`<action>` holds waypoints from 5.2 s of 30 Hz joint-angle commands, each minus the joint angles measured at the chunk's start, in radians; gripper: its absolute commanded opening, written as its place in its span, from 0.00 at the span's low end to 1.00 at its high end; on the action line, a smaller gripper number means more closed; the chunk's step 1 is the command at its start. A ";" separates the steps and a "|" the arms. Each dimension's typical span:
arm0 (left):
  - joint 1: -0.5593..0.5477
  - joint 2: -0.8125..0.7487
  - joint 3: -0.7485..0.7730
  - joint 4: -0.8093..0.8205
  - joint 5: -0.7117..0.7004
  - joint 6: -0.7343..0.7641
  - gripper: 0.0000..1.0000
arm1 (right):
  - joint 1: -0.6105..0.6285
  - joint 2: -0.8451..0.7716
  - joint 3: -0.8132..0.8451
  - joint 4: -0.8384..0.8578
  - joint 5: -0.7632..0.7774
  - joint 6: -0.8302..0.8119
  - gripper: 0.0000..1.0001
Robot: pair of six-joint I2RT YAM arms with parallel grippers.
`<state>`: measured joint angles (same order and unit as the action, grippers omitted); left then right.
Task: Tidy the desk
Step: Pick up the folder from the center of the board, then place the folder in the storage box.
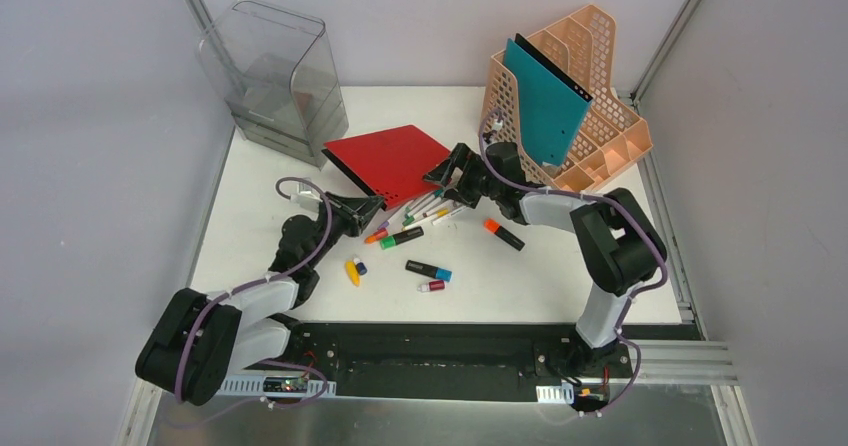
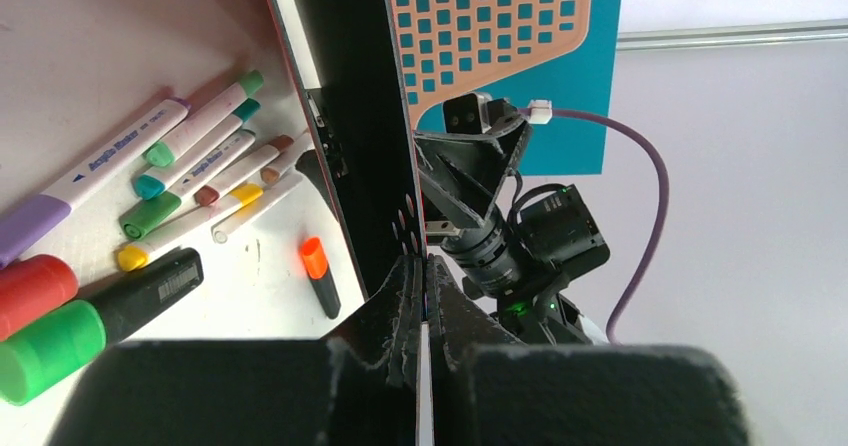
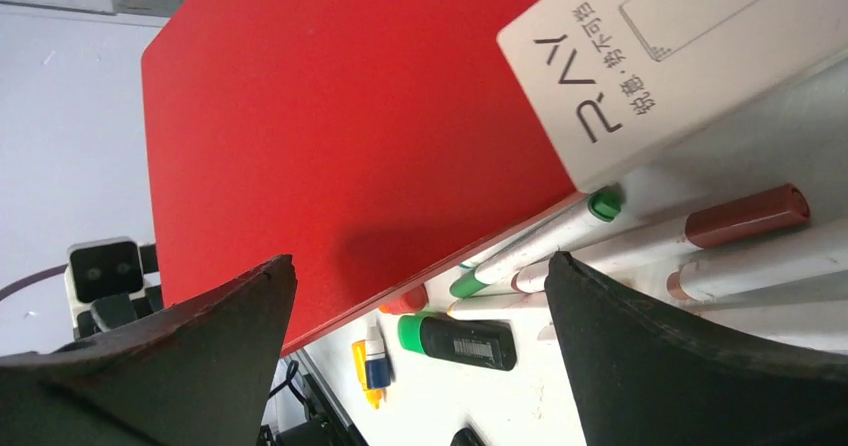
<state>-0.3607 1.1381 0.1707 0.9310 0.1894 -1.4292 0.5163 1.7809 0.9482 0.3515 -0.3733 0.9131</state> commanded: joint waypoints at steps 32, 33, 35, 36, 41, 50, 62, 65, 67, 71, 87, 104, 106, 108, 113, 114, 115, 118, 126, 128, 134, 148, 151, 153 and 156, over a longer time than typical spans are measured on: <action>-0.045 -0.237 -0.050 -0.243 0.114 0.036 0.00 | -0.010 0.098 0.072 0.352 -0.096 0.268 0.66; -0.047 -0.234 -0.053 -0.242 0.119 0.036 0.00 | -0.010 0.100 0.072 0.358 -0.101 0.268 0.63; -0.049 -0.224 -0.057 -0.239 0.128 0.037 0.00 | -0.009 0.100 0.072 0.368 -0.108 0.268 0.54; -0.052 -0.220 -0.058 -0.239 0.133 0.039 0.00 | -0.010 0.101 0.071 0.372 -0.111 0.268 0.50; -0.059 -0.203 -0.063 -0.242 0.150 0.048 0.00 | -0.010 0.100 0.071 0.395 -0.123 0.268 0.30; -0.067 -0.182 -0.063 -0.249 0.169 0.078 0.03 | -0.010 0.075 0.072 0.379 -0.134 0.190 0.00; -0.066 -0.351 -0.052 -0.397 0.249 0.239 0.68 | -0.043 -0.020 0.079 0.386 -0.269 0.049 0.00; -0.064 -0.418 -0.041 -0.431 0.270 0.295 0.75 | -0.068 -0.053 0.089 0.380 -0.319 0.017 0.00; -0.064 -0.458 -0.027 -0.459 0.281 0.339 0.78 | -0.089 -0.089 0.093 0.369 -0.360 -0.009 0.00; -0.063 -0.512 0.015 -0.514 0.294 0.417 0.81 | -0.136 -0.153 0.103 0.345 -0.439 -0.053 0.00; -0.063 -0.500 0.083 -0.405 0.314 0.506 0.82 | -0.406 -0.328 0.160 0.521 -0.661 0.164 0.00; -0.063 -0.382 0.047 -0.244 0.321 0.489 0.82 | -0.824 -0.355 0.304 0.833 -0.701 0.584 0.00; -0.063 -0.384 0.049 -0.244 0.325 0.494 0.82 | -0.866 -0.347 0.352 0.818 -0.693 0.595 0.00; -0.063 -0.390 0.050 -0.249 0.327 0.499 0.82 | -0.907 -0.335 0.413 0.781 -0.688 0.587 0.00; -0.063 -0.408 0.036 -0.261 0.315 0.506 0.83 | -1.008 -0.299 0.600 0.615 -0.667 0.459 0.00; -0.063 -0.409 0.031 -0.260 0.313 0.507 0.83 | -1.022 -0.290 0.631 0.581 -0.658 0.435 0.00; -0.064 -0.411 0.027 -0.257 0.310 0.507 0.83 | -1.038 -0.281 0.663 0.552 -0.649 0.410 0.00; -0.063 -0.413 0.019 -0.253 0.310 0.505 0.83 | -1.071 -0.263 0.740 0.427 -0.610 0.306 0.00; -0.063 -0.419 0.019 -0.259 0.309 0.510 0.83 | -1.100 -0.221 0.840 0.159 -0.476 0.019 0.00; -0.063 -0.419 0.019 -0.258 0.309 0.512 0.83 | -1.101 -0.209 0.856 0.106 -0.444 -0.066 0.00; -0.063 -0.411 0.020 -0.255 0.308 0.513 0.83 | -1.101 -0.179 0.909 -0.038 -0.408 -0.170 0.00; -0.064 -0.398 0.027 -0.253 0.309 0.514 0.83 | -1.101 -0.152 0.788 -0.045 -0.408 -0.170 0.00; -0.063 -0.394 0.026 -0.255 0.306 0.515 0.83 | -1.099 -0.151 0.751 -0.016 -0.448 -0.478 0.00; -0.063 -0.391 0.026 -0.254 0.306 0.513 0.83 | -1.099 -0.148 0.731 -0.002 -0.462 -0.506 0.00; -0.063 -0.387 0.027 -0.252 0.305 0.511 0.83 | -1.099 -0.146 0.695 0.030 -0.489 -0.514 0.00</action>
<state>-0.4198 0.7456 0.1913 0.6296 0.4995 -0.9333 -0.5789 1.6485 1.6608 0.2466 -0.8310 0.5205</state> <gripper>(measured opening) 0.832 0.270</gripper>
